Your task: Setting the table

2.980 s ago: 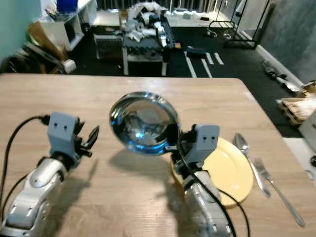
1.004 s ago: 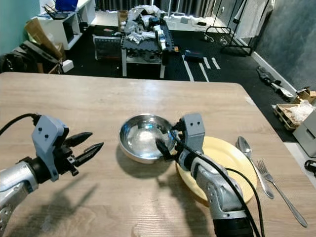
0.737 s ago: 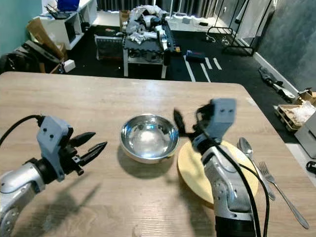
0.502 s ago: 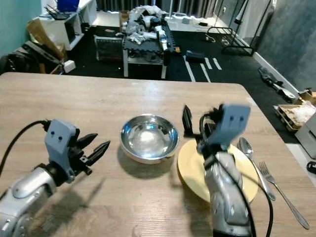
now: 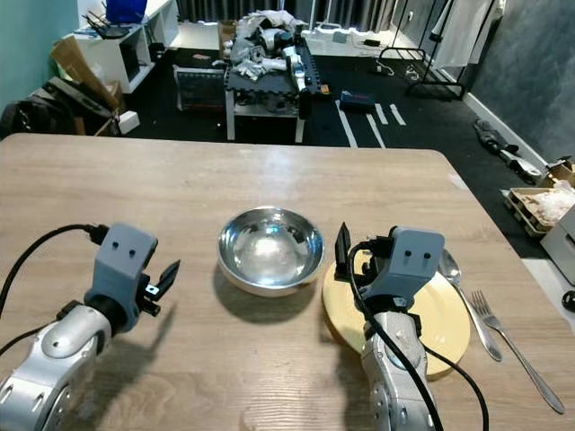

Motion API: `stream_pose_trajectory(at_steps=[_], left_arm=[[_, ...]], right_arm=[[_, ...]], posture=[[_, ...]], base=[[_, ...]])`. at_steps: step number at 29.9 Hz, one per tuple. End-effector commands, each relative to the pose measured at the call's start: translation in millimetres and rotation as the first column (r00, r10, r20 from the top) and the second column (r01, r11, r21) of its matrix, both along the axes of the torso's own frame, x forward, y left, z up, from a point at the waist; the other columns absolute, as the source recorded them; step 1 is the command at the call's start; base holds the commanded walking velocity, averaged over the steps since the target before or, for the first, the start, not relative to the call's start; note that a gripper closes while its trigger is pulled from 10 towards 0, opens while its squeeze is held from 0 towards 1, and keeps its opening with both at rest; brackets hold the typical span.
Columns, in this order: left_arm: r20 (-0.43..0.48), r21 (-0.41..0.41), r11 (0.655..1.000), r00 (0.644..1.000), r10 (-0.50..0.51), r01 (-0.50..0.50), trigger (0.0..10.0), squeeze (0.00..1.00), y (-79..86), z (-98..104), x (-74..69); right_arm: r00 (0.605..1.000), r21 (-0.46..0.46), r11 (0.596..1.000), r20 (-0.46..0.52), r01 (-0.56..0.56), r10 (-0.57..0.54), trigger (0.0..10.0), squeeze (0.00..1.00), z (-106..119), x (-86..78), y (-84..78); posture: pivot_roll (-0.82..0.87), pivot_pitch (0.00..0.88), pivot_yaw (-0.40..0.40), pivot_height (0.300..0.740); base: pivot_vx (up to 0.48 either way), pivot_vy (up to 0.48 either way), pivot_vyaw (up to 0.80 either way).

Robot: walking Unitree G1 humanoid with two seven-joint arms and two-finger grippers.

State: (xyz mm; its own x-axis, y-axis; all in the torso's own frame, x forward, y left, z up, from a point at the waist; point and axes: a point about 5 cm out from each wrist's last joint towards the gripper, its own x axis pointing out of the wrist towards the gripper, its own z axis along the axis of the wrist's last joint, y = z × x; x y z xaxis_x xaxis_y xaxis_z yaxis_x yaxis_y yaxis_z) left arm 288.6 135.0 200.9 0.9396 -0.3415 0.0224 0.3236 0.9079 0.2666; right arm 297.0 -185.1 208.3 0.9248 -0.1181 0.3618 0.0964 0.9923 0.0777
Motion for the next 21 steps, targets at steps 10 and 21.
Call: stream_pose_trajectory(at_steps=[10,21], left_arm=[[-0.002,-0.091,0.994,0.998,-0.056,0.056,10.0,0.00,-9.9,-2,0.8],[-0.008,-0.116,0.990,0.997,-0.077,0.075,10.0,0.00,-22.1,-9,-0.3]], right_arm=[[0.999,-0.019,1.000,-0.035,-0.011,0.011,10.0,0.00,-19,-2.1,11.5],[0.999,-0.027,1.000,-0.045,0.015,-0.016,10.0,0.00,-23,-1.8,4.9]], posture=[[0.10,0.096,0.065,0.740],[0.09,0.089,0.060,0.740]], base=[[0.000,0.000,0.00],[0.000,0.000,0.00]])
